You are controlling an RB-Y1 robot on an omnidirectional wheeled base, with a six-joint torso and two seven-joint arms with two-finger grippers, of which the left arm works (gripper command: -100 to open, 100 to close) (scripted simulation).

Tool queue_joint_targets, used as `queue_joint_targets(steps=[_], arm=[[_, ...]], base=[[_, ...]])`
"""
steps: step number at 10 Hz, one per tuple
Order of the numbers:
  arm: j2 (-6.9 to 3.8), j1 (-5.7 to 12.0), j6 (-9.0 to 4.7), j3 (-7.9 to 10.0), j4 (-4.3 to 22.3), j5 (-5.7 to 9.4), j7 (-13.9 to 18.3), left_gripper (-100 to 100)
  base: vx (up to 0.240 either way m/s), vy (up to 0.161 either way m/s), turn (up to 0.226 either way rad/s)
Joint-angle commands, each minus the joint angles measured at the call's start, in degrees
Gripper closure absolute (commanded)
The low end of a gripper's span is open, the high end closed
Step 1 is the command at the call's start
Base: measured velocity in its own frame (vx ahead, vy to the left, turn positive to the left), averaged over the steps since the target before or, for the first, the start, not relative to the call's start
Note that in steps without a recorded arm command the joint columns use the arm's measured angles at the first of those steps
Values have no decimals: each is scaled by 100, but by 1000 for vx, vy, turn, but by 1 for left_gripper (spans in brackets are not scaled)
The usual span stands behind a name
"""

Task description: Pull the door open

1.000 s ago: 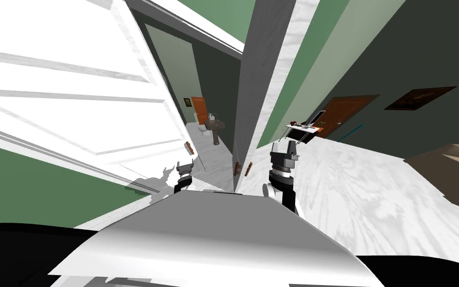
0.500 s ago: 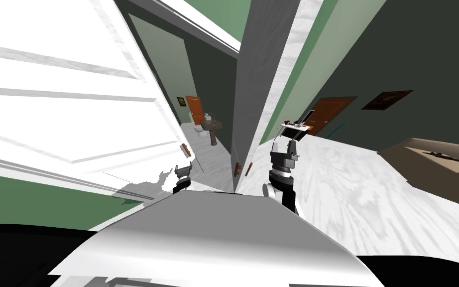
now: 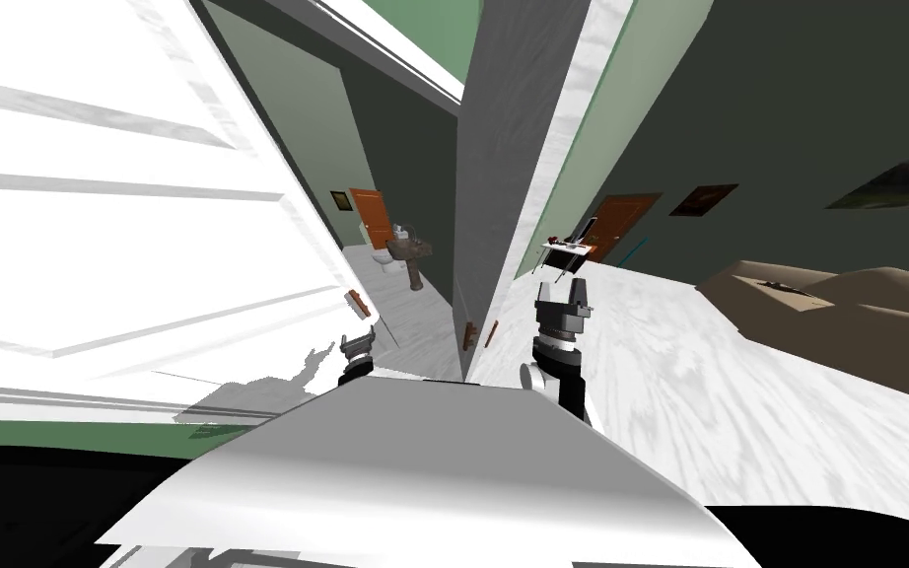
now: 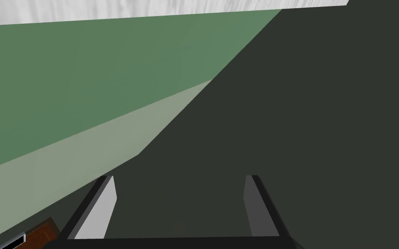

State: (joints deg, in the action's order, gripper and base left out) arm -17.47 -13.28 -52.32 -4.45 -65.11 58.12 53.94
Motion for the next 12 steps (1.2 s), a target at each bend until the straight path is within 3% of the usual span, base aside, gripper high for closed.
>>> queue_joint_targets(steps=[1, 8, 12], arm=[[-49, 59, -66, -17, 259, 212, 172, -100], [-244, 227, -300, -79, 1145, 917, 766, -100], [-285, 262, -349, -92, 1333, 1066, 891, -100]], base=[[30, 89, -225], [23, 74, -183], [5, 35, -66]])
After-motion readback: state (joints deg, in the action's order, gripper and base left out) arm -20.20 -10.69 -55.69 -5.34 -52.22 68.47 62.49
